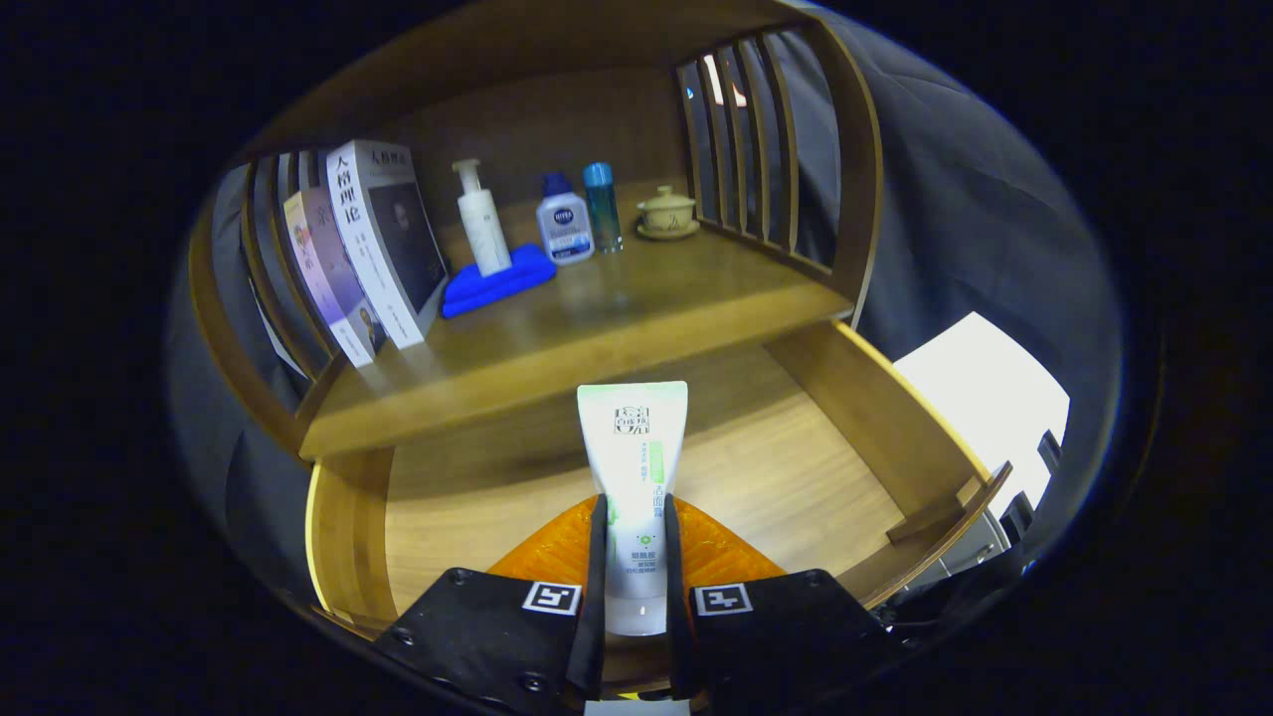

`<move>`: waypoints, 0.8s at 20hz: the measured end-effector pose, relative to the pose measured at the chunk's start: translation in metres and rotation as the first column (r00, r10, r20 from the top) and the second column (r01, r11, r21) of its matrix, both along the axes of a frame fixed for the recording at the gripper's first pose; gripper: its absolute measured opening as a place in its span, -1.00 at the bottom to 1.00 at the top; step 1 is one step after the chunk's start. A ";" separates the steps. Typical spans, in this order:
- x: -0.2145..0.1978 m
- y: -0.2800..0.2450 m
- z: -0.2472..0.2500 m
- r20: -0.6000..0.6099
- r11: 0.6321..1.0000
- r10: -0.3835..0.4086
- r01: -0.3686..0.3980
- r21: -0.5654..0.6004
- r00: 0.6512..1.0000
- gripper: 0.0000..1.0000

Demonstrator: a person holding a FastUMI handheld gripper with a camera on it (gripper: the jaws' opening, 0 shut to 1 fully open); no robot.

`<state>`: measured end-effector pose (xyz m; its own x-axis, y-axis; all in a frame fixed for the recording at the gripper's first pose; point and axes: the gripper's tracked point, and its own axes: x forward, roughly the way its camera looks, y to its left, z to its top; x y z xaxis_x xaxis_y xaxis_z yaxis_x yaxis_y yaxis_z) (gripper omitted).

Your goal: Pull open the drawer, take out the items inside it, and place them on the countertop above the cabinet.

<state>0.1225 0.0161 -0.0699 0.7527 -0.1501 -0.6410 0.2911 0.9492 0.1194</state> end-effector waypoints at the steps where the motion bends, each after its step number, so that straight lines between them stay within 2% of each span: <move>1: 0.005 -0.003 0.007 0.013 1.000 0.001 -0.001 -0.012 1.000 -0.46; 6: 0.036 -0.006 0.030 0.060 0.999 0.039 -0.036 -0.041 0.997 -0.45; 16: 0.136 0.005 0.050 0.121 0.984 0.170 -0.161 -0.081 0.978 -0.46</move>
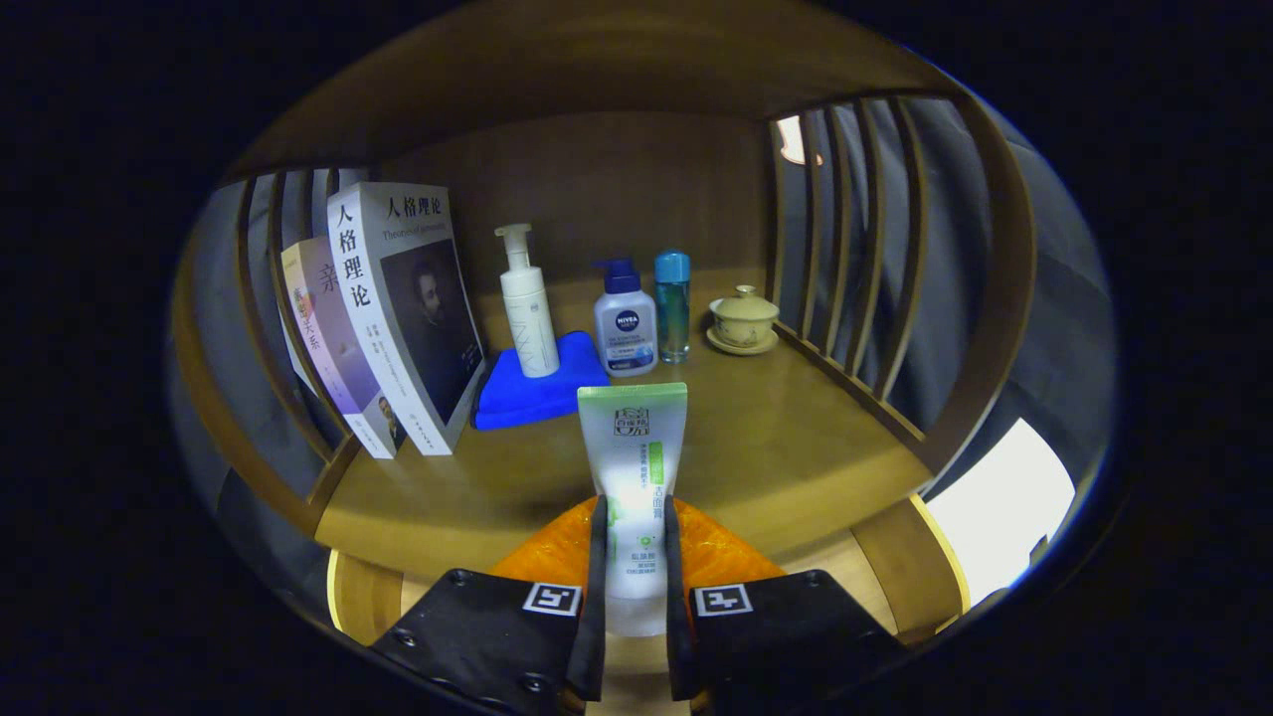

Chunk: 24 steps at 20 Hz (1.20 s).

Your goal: Pull open the drawer, take out the items inside it, and place them on the countertop above the cabinet.

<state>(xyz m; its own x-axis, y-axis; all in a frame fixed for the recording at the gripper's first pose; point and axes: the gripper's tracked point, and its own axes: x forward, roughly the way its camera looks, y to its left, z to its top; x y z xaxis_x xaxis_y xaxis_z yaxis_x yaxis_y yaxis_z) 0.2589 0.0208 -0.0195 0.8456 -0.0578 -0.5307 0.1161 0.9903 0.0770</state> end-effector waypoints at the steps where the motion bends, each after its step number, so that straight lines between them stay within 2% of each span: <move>1: 0.011 0.001 0.001 0.001 1.000 0.011 -0.011 0.010 1.000 -0.46; 6: 0.050 0.001 -0.015 -0.017 0.998 0.062 -0.062 -0.002 0.998 -0.45; 12: 0.075 0.004 -0.034 -0.008 0.990 0.143 -0.143 -0.003 0.990 -0.33; 14: 0.076 0.005 -0.032 0.022 0.984 0.176 -0.175 -0.038 0.984 -0.13; 18: 0.067 0.010 -0.006 0.129 0.980 0.198 -0.195 -0.034 0.972 0.94; 21: 0.052 0.009 0.032 0.249 0.984 0.176 -0.174 -0.033 0.952 0.93; 24: 0.022 0.005 0.055 0.301 0.988 0.156 -0.150 -0.042 0.941 0.93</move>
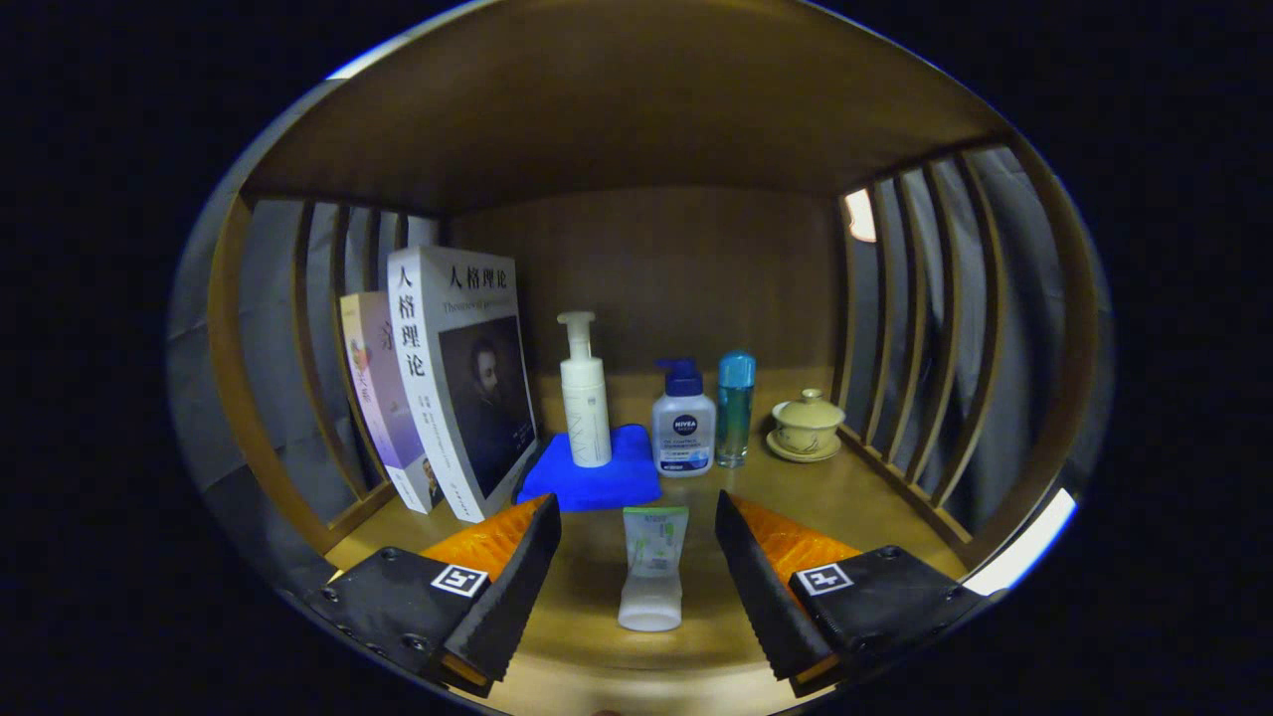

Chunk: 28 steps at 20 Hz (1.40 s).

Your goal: Pull open the drawer, take out the items inside it, and place them on the countertop above the cabinet.

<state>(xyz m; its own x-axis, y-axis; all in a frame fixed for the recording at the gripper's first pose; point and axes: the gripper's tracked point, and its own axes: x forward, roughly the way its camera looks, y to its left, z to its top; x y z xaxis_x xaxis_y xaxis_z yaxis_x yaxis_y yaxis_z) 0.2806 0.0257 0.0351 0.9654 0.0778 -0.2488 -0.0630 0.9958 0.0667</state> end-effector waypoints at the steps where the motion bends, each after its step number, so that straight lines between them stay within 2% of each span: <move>1: -0.012 0.000 0.007 0.020 1.000 -0.006 0.005 0.009 1.000 0.93; 4: -0.048 -0.004 0.024 0.080 0.999 -0.032 0.030 0.021 0.996 0.93; 8: -0.094 -0.011 0.036 0.122 0.998 -0.060 0.064 -0.029 0.991 0.93; 14: -0.150 -0.012 0.057 0.187 0.996 -0.075 0.082 -0.030 0.979 0.93; 16: -0.167 -0.004 0.061 0.218 0.998 -0.054 0.060 -0.022 0.975 0.94; 28: -0.260 0.026 0.014 0.301 0.999 -0.003 0.017 -0.045 0.954 0.96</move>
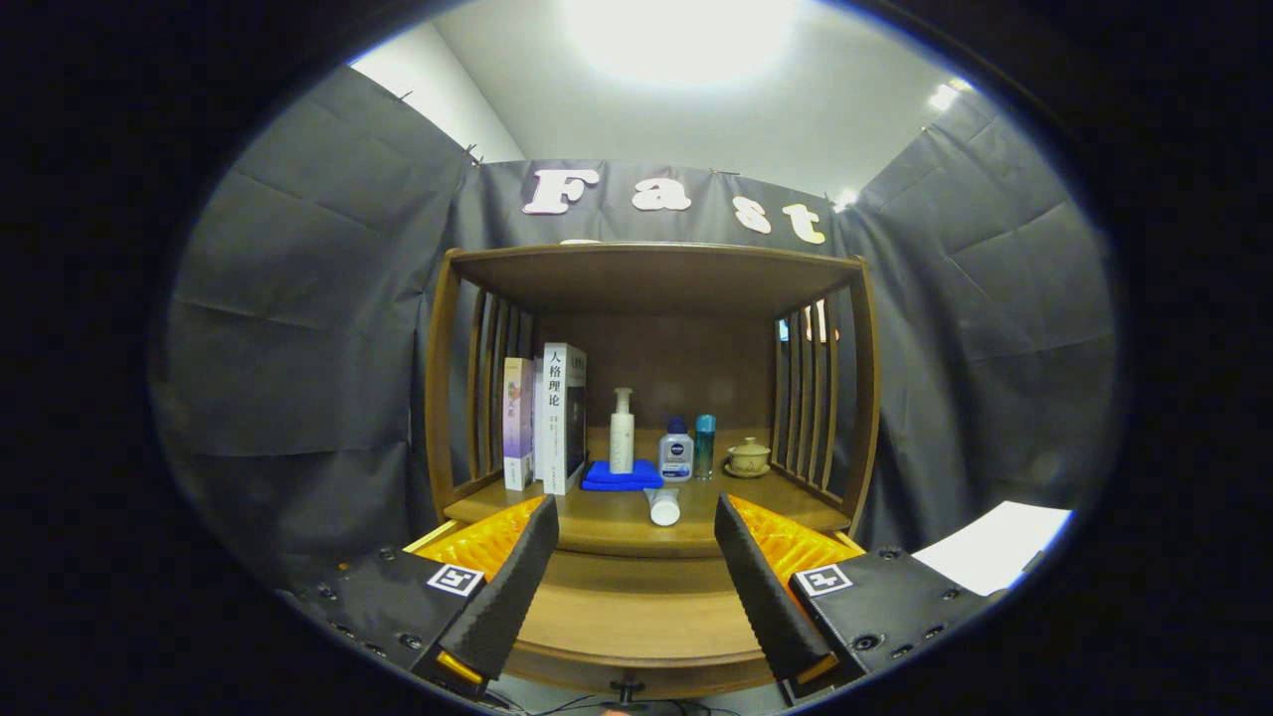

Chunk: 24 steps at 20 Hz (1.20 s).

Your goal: Pull open the drawer, take out the items inside it, and place them on the countertop above the cabinet.

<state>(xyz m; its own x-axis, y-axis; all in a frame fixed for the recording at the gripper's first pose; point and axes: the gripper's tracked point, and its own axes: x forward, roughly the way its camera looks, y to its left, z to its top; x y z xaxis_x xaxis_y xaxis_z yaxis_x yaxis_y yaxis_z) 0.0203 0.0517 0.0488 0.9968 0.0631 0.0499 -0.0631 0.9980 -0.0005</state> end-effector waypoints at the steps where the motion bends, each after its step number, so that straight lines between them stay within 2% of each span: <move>1: -0.005 0.002 -0.008 -0.002 1.000 0.005 -0.005 0.001 1.000 0.96; 10: -0.034 0.009 -0.083 -0.064 1.000 -0.002 0.000 -0.030 0.998 0.96; 16: -0.049 0.015 -0.131 -0.076 1.000 -0.008 0.008 -0.009 0.997 0.96; 24: -0.036 0.010 -0.187 -0.163 1.000 -0.017 0.018 0.006 0.986 0.96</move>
<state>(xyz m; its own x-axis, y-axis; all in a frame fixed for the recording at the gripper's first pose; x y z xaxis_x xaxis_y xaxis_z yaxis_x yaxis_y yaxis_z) -0.0158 0.0621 -0.1380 0.9926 0.0459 -0.1128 -0.0444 0.9989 0.0158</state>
